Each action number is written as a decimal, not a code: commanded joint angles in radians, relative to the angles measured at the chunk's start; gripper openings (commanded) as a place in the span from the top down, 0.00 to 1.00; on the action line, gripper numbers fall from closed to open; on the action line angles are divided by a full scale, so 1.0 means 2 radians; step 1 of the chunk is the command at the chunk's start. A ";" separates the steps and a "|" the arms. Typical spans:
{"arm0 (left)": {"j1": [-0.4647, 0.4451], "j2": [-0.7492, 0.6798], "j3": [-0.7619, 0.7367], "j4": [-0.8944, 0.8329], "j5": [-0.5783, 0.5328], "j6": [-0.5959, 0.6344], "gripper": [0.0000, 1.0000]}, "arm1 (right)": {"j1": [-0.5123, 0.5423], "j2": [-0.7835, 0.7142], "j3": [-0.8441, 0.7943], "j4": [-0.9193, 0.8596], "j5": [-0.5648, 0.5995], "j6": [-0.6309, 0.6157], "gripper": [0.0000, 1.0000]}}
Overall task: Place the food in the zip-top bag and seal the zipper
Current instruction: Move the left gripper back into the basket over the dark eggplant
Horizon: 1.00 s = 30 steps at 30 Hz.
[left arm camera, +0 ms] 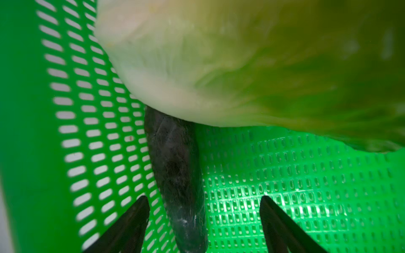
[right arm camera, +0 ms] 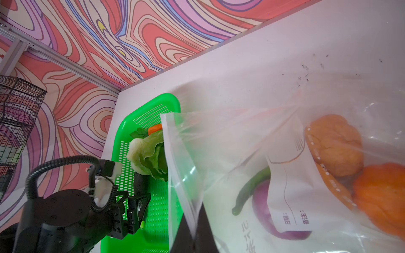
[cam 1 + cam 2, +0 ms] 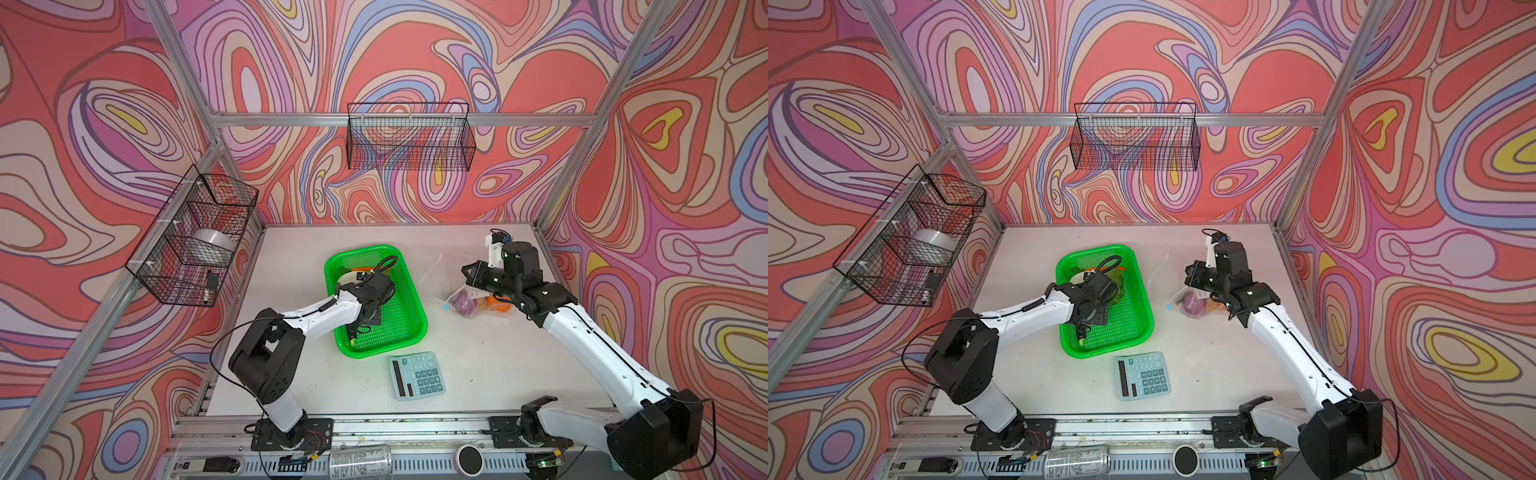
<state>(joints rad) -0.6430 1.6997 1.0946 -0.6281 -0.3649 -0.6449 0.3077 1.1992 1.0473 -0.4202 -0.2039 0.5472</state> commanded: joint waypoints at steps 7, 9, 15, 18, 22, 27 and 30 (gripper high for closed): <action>0.011 0.057 0.008 0.028 0.009 -0.031 0.18 | -0.001 -0.011 0.005 -0.005 0.013 -0.007 1.00; 0.013 0.067 0.012 0.029 0.010 -0.032 0.18 | 0.000 -0.012 0.005 -0.007 0.016 -0.008 1.00; 0.017 0.081 0.014 0.039 0.008 -0.024 0.22 | 0.000 -0.011 0.004 -0.007 0.014 -0.008 1.00; 0.020 0.086 0.014 0.044 0.007 -0.025 0.26 | -0.001 -0.009 0.005 -0.005 0.011 -0.007 1.00; 0.021 0.092 0.016 0.047 0.009 -0.025 0.32 | 0.000 -0.011 0.006 -0.006 0.013 -0.007 1.00; 0.021 0.087 0.015 0.042 0.004 -0.022 0.43 | 0.000 -0.012 0.007 -0.007 0.014 -0.007 1.00; 0.021 0.079 0.008 0.040 -0.001 -0.019 0.51 | 0.000 -0.011 0.008 -0.006 0.013 -0.007 1.00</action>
<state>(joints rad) -0.6132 1.8439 1.1297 -0.5117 -0.3416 -0.6846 0.3080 1.1973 1.0473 -0.4320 -0.1902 0.5430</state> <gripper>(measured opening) 0.532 0.042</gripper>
